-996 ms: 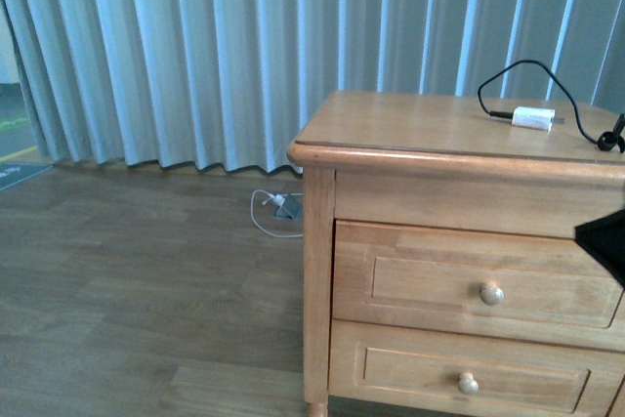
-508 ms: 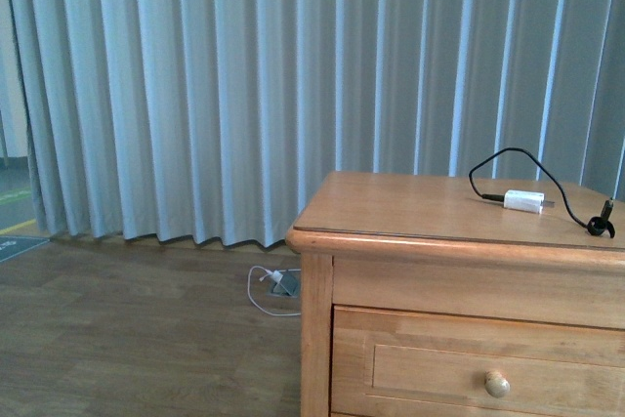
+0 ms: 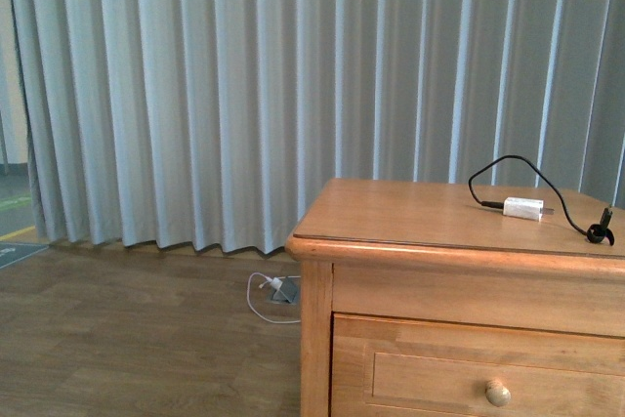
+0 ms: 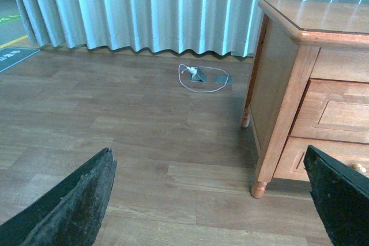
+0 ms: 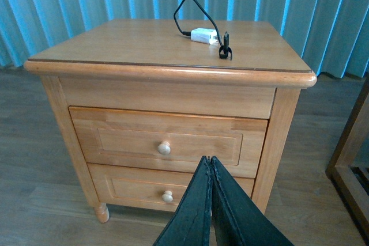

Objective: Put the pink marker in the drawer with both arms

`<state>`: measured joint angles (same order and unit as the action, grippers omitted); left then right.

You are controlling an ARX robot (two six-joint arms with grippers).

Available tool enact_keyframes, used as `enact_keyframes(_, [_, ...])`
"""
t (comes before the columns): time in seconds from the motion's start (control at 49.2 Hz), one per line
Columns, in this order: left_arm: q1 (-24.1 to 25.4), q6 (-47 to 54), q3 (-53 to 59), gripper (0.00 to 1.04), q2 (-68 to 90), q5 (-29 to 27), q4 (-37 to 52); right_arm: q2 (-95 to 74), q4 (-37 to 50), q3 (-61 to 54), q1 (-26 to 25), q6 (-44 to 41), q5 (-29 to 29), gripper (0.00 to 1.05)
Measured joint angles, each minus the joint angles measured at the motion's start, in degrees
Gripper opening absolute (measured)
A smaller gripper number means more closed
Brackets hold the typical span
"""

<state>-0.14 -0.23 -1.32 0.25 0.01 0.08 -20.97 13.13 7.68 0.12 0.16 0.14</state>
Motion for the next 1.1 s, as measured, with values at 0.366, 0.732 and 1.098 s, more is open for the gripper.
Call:
enact_keyframes(0.366, [0.0,0.0,0.0,0.99,0.0,0.0,0.0,6.4,-2.08,-4.07,0.0,0.04,-0.02,0.01])
enact_keyframes(0.732, [0.0,0.0,0.0,0.99,0.0,0.0,0.0,19.58,-12.79,-7.37,0.0,0.04,-0.07,0.01])
enact_keyframes(1.098, [0.0,0.0,0.0,0.99,0.0,0.0,-0.02,20.72,-13.09,-7.37,0.0,0.02,-0.07,0.01])
